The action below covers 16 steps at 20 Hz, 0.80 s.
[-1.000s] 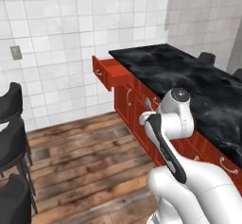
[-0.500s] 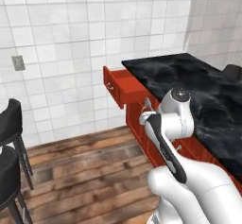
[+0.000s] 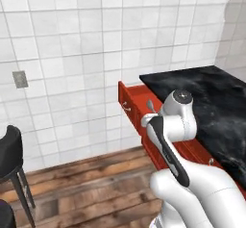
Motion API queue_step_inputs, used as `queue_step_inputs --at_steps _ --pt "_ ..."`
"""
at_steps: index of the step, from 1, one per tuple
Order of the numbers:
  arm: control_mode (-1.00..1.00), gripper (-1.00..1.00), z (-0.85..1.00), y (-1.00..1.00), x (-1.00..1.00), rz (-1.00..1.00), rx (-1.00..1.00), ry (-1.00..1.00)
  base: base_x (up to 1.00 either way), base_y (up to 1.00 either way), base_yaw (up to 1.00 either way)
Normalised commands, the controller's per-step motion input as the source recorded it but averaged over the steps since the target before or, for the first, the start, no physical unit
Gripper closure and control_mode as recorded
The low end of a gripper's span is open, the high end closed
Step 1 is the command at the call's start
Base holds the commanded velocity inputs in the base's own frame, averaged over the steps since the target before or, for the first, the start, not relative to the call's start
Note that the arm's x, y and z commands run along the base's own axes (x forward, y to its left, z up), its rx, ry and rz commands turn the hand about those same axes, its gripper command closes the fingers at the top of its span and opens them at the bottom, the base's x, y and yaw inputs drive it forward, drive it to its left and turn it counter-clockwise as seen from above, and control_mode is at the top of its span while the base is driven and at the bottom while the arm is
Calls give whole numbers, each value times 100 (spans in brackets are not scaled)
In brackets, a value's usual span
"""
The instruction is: Organize the utensils by type. Pick up the wooden spoons from the counter and place them in the open cabinet. Then pick up the metallic utensils from the counter and place them in the open drawer.
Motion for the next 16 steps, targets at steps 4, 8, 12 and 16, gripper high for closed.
queue_step_inputs --at_steps 4,8,12,16 --pt "100 100 0 0 0 0 0 0 97 -19 1" --pt "100 100 0 0 0 0 0 0 77 -25 0" --pt "100 100 0 0 0 0 0 0 58 -32 0" --pt "100 100 0 0 0 0 0 0 33 -25 2"
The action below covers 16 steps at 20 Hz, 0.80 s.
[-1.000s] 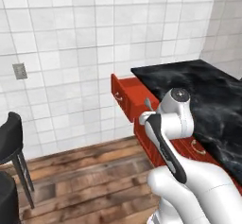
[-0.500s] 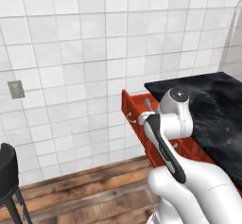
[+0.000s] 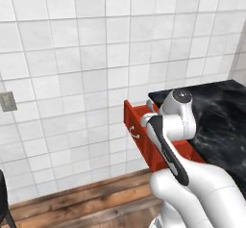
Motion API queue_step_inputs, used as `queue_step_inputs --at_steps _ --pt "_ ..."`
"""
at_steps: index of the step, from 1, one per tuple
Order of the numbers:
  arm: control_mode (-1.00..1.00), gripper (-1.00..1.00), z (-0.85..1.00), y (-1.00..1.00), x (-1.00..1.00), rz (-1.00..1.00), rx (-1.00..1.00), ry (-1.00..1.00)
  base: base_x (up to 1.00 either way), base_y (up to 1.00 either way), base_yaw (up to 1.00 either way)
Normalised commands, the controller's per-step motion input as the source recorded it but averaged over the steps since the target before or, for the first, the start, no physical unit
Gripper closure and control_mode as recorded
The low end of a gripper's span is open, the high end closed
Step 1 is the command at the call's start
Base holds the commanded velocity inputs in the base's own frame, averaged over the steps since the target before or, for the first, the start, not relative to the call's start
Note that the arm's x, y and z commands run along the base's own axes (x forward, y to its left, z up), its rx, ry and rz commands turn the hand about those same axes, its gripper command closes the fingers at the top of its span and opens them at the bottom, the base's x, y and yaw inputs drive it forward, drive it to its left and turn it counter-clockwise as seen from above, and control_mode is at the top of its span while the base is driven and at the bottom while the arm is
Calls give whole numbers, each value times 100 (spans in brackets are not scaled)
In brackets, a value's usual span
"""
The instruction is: Organize the utensils by type. Pick up the wooden spoons from the counter and place them in the open cabinet. Then pick up the metallic utensils from the counter and place them in the open drawer.
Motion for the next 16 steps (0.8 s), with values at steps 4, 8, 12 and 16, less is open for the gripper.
queue_step_inputs --at_steps 4,8,12,16 --pt "100 100 0 0 0 0 0 0 24 -15 2" --pt "100 100 0 0 0 0 0 0 31 -10 1" --pt "100 100 0 0 0 0 0 0 52 -15 5" --pt "100 100 0 0 0 0 0 0 33 -11 4"
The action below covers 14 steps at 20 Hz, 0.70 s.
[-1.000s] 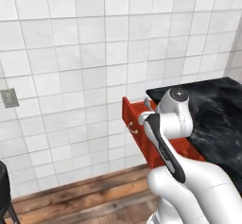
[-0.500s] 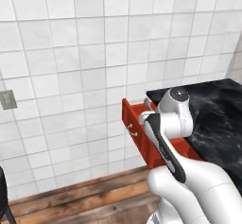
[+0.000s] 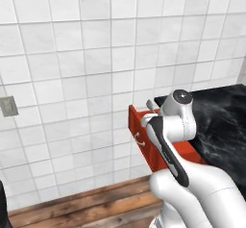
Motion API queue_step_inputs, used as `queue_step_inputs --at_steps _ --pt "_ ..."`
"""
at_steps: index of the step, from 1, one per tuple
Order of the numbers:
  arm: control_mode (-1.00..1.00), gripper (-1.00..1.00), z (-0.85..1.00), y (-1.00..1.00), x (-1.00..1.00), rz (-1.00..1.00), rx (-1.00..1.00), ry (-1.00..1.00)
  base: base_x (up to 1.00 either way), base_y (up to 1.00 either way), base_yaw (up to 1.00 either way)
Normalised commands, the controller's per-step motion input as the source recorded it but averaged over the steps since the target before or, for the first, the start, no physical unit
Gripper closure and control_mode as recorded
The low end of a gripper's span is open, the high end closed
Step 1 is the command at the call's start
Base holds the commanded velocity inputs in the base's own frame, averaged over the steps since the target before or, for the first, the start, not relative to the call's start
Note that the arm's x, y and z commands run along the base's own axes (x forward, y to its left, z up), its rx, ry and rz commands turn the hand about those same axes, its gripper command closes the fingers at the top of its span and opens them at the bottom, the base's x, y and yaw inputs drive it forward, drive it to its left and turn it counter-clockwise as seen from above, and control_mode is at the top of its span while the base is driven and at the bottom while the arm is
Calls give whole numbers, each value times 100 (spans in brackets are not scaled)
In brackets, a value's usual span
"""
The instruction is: Organize the utensils by type. Pick up the wooden spoons from the counter and place them in the open cabinet. Then pick up the metallic utensils from the counter and place them in the open drawer.
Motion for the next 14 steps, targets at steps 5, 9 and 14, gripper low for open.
queue_step_inputs --at_steps 5,9,14 --pt "100 100 0 0 0 0 0 0 5 -4 2" --pt "100 100 0 0 0 0 0 0 0 0 0" --pt "100 100 0 0 0 0 0 0 0 0 0"
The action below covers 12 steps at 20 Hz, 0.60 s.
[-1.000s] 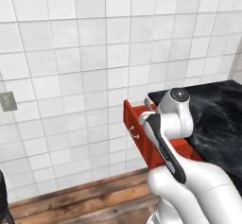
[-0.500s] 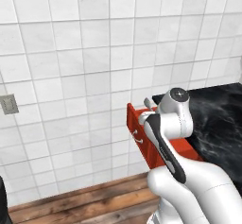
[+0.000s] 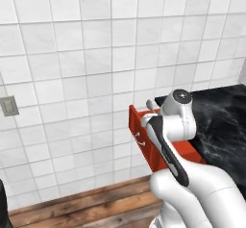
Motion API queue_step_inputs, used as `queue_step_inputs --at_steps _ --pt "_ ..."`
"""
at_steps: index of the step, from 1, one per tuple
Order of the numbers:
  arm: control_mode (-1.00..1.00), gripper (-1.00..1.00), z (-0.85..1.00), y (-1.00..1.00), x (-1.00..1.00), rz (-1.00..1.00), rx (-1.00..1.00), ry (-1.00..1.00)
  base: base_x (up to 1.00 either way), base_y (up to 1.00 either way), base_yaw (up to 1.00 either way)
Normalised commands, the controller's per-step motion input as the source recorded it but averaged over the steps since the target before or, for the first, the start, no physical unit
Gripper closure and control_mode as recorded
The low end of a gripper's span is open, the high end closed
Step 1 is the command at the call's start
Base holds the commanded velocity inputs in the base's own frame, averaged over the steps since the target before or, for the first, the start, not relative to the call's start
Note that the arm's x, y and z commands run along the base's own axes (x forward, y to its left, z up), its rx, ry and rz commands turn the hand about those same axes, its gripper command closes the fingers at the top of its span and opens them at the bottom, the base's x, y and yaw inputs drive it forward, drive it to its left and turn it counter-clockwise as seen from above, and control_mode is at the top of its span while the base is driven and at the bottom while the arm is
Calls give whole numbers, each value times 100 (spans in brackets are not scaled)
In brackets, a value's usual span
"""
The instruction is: Organize the utensils by type. Pick up the wooden spoons from the counter and place them in the open cabinet. Then pick up the metallic utensils from the counter and place them in the open drawer.
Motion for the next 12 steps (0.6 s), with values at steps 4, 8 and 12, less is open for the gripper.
queue_step_inputs --at_steps 4,8,12 --pt "100 100 0 0 0 0 0 0 0 -7 0" --pt "-100 100 -1 -19 20 -1 0 0 1 -3 0" --pt "-100 100 -2 -27 44 0 0 10 0 0 0"
